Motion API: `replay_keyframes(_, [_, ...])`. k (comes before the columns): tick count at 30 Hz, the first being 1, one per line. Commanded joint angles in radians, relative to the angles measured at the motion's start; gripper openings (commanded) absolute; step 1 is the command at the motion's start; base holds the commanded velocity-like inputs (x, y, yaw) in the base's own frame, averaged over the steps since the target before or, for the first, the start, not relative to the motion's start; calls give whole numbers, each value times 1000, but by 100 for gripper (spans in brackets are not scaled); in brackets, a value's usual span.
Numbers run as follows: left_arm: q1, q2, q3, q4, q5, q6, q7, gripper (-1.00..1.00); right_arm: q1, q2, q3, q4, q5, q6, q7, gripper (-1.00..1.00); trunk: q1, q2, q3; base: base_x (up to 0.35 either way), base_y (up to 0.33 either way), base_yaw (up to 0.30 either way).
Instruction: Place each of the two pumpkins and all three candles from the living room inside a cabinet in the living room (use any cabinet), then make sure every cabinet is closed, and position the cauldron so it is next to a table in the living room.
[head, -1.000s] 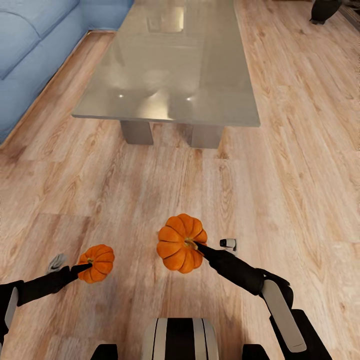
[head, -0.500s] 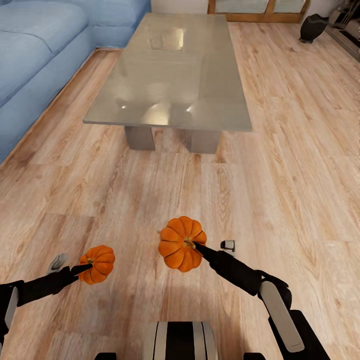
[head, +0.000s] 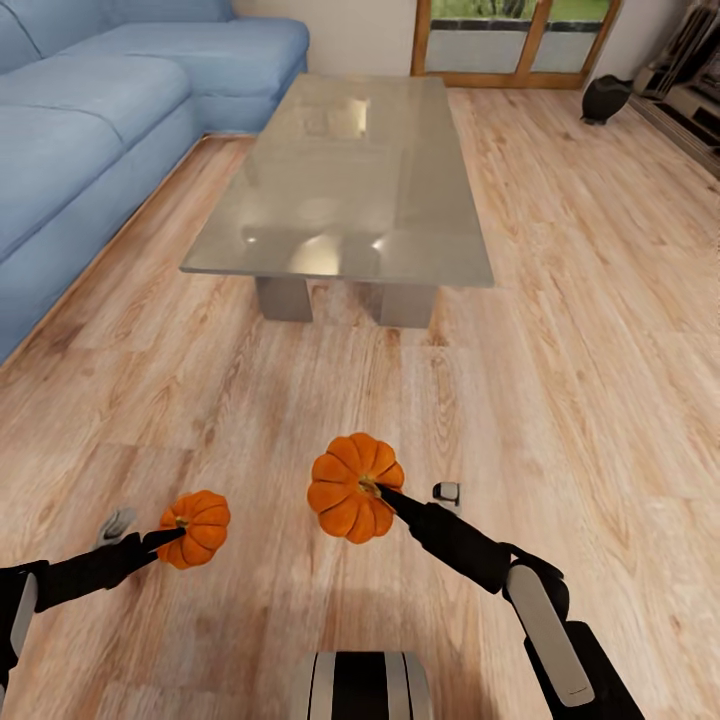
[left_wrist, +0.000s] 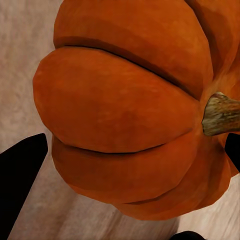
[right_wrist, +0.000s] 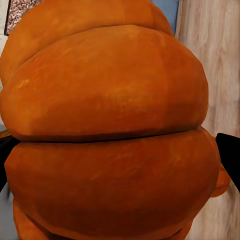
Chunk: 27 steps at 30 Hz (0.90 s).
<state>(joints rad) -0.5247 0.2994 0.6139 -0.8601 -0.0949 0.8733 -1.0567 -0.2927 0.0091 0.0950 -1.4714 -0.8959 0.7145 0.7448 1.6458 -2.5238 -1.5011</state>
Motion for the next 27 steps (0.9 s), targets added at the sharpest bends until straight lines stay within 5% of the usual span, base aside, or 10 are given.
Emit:
replay_keyframes(1, [0,0,0,0,-2,-1,1,-100,0,0,0,0,-1,-3,1,-100,0,0,4,0,0,0])
replay_keyframes(21, [0,1,0,-13,-1,12,1,-100,0,0,1,0,-5,-19,1,-100,-9,5,90,0,0,-56])
replay_keyframes(27, [0,8,0,-14,-1,13,0,-100,0,0,38,3,-5,-74,0,-100,-12,6,114,0,0,-2])
